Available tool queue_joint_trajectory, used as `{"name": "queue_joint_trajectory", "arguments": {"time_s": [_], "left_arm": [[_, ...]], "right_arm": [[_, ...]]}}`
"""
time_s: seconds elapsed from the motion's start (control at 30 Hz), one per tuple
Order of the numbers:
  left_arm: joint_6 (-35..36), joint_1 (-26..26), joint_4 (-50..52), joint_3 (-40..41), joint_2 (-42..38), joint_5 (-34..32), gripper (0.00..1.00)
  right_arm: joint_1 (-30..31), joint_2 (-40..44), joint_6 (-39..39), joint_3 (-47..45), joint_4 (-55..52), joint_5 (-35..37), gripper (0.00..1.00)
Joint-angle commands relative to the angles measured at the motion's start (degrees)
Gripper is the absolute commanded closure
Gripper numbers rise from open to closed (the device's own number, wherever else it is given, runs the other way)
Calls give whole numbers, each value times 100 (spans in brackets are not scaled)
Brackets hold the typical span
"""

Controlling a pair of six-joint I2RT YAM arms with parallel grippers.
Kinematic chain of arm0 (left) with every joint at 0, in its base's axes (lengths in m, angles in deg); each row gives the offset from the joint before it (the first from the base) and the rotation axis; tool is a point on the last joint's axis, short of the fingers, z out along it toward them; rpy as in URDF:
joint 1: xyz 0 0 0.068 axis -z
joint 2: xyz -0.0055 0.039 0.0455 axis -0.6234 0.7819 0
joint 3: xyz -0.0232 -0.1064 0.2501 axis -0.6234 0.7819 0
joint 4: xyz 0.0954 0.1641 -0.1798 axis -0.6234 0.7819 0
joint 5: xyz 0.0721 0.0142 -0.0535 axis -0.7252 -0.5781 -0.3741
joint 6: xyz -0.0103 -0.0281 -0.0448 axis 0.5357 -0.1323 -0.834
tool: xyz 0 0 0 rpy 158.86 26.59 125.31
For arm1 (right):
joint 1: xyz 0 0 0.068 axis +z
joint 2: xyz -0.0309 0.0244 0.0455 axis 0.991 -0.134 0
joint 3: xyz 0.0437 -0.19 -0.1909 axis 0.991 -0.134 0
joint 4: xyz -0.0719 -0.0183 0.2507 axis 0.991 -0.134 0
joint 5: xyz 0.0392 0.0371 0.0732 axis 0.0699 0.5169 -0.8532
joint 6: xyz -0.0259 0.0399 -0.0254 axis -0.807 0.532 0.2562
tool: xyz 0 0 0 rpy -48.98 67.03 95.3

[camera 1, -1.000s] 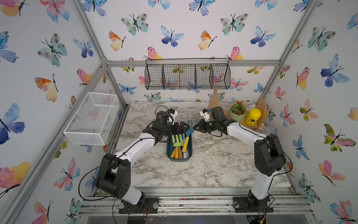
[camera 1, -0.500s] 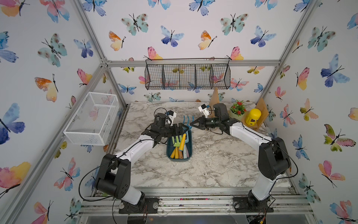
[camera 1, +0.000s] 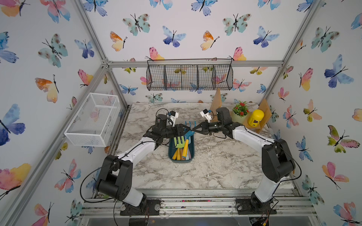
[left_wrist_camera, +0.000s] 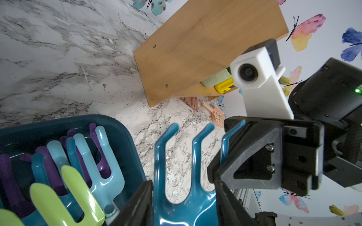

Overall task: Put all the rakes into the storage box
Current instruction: Adjust the rake.

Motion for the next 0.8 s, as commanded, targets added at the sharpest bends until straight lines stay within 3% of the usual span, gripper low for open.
{"name": "queue_joint_trajectory", "arguments": {"time_s": [0.0,0.2,0.37,0.53,0.6,0.73,0.77], "left_arm": [[-150,17,-418,106,-106,355,46],[-190,17,-513,135,-94,452,54],[-207,13,-579,156,-111,507,89],[-267,-19,-666,205,-120,578,98],[-287,-35,-639,210,-126,565,99],[-241,-88,-247,231,-176,182,100],[-171,-90,-53,211,-181,-7,100]], "right_arm": [[5,251,147,-55,352,-252,94],[4,231,343,-2,593,-323,94],[4,205,336,72,531,-320,93],[3,187,231,103,339,-207,90],[3,188,132,158,172,-113,82],[3,182,-342,434,-702,490,46],[3,195,-424,467,-842,692,44]]}}
